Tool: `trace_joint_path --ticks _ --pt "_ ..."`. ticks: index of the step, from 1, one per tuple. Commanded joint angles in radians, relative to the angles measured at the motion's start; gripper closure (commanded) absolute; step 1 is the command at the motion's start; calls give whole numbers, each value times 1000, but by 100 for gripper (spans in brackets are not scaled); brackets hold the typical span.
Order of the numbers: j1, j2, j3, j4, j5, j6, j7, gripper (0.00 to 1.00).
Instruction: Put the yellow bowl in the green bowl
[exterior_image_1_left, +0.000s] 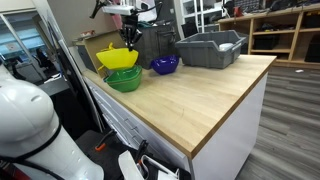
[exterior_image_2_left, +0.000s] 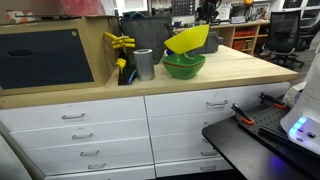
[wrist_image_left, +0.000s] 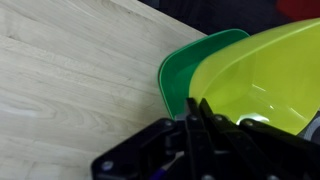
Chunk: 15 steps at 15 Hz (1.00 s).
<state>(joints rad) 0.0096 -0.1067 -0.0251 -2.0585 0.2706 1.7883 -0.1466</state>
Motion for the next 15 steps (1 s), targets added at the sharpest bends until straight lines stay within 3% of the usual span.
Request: trace_joint_path --ticks 1,7,15 --pt "-10 -41 -13 -56 10 33 -116 99" --pt "4 -87 -14 -165 33 217 -298 99" --pt "47 -126 -23 -286 177 441 -457 99"
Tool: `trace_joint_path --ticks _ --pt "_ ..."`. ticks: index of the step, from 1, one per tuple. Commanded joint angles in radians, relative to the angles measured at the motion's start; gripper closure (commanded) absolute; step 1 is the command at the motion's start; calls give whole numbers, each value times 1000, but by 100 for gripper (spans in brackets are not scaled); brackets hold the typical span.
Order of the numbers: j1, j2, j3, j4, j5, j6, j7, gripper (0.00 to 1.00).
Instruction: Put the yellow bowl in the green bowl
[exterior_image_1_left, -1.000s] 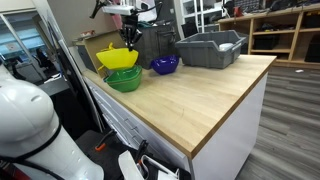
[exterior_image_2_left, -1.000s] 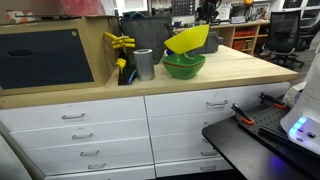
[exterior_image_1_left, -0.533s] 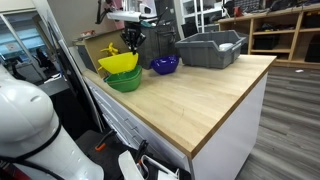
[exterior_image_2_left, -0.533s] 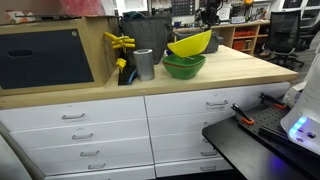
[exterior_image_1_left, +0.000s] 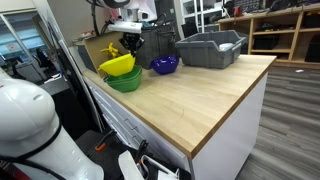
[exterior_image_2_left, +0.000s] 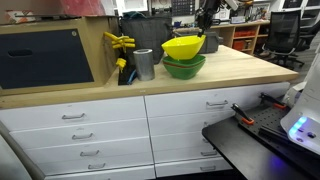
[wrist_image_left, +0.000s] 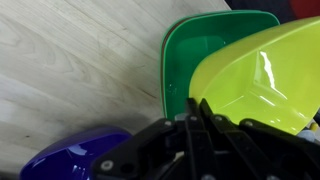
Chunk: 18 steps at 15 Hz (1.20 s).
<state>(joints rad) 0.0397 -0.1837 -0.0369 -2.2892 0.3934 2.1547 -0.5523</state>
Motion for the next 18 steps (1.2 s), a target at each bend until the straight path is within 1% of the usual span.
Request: trace_joint_path --ticks 1,4,11,15,18 --pt "19 -50 -13 -64 66 104 -63 99" --pt "15 -49 -20 -78 76 176 -42 99" --pt "16 -105 -43 -128 71 165 -10 99" --pt "17 -115 -53 -169 68 203 6 99" --pt "21 -93 -58 -197 76 257 12 99"
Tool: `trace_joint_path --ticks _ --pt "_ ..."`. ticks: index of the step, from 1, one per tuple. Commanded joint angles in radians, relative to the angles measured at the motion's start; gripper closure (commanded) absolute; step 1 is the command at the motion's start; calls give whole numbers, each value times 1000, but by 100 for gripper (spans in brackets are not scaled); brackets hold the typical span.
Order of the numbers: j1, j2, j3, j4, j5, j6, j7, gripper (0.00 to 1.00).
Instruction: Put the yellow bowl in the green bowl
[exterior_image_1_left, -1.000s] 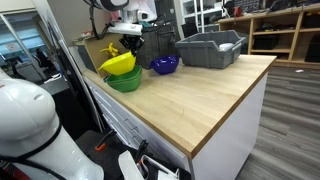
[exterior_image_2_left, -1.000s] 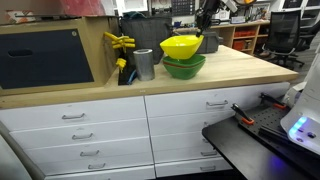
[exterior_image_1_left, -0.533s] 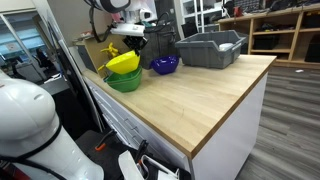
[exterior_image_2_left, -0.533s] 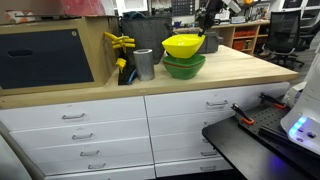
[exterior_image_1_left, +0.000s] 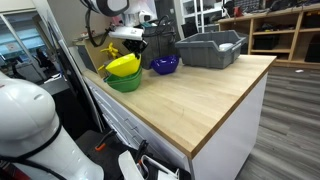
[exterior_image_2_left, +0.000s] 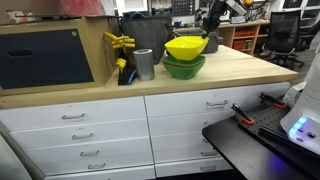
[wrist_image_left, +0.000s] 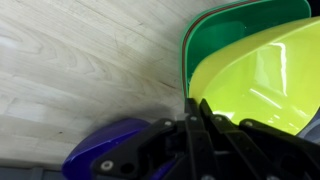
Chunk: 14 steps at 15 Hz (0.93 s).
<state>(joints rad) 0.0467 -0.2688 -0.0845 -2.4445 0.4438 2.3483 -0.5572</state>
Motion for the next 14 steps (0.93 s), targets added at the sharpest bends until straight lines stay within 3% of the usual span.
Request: trace_joint_path --ticks 1,10,14 --pt "17 0 -13 -50 34 86 17 99" --pt "68 53 7 -99 168 196 71 99" --pt "67 72 11 -110 179 219 70 99"
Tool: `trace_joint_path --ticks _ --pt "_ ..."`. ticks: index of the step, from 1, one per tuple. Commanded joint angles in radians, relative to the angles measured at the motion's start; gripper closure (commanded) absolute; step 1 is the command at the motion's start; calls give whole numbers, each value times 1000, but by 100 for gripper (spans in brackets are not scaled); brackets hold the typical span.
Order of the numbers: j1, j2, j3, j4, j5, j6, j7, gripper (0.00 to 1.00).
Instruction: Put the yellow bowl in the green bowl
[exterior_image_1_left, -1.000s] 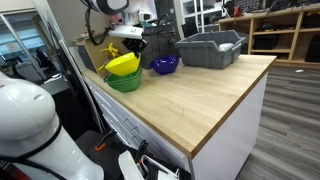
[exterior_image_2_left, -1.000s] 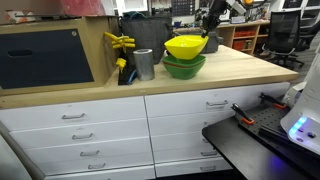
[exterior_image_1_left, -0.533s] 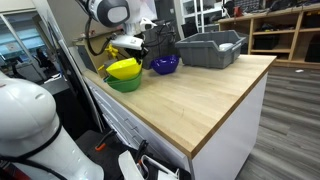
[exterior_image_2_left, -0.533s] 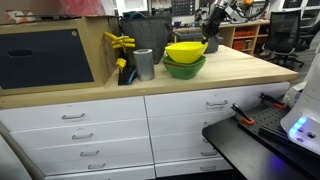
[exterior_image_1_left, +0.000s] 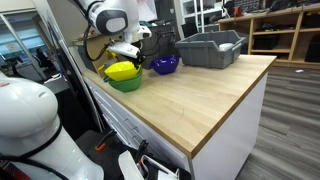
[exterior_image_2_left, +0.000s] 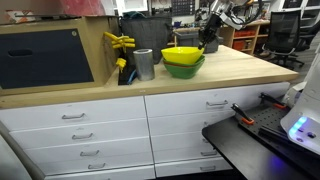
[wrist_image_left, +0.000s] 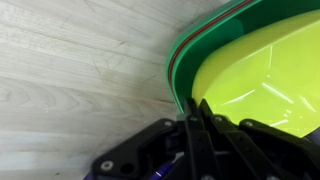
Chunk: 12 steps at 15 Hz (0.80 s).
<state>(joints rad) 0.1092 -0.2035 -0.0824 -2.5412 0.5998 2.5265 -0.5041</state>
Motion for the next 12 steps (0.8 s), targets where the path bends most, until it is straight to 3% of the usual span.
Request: trace_joint_path --ticks 1,2,4,12 --pt "2 10 9 -15 18 41 17 96" --pt "-4 1 8 -24 7 36 18 70" --pt "-4 -2 7 -25 2 32 9 64" --pt "-7 -49 8 73 -40 -24 64 5"
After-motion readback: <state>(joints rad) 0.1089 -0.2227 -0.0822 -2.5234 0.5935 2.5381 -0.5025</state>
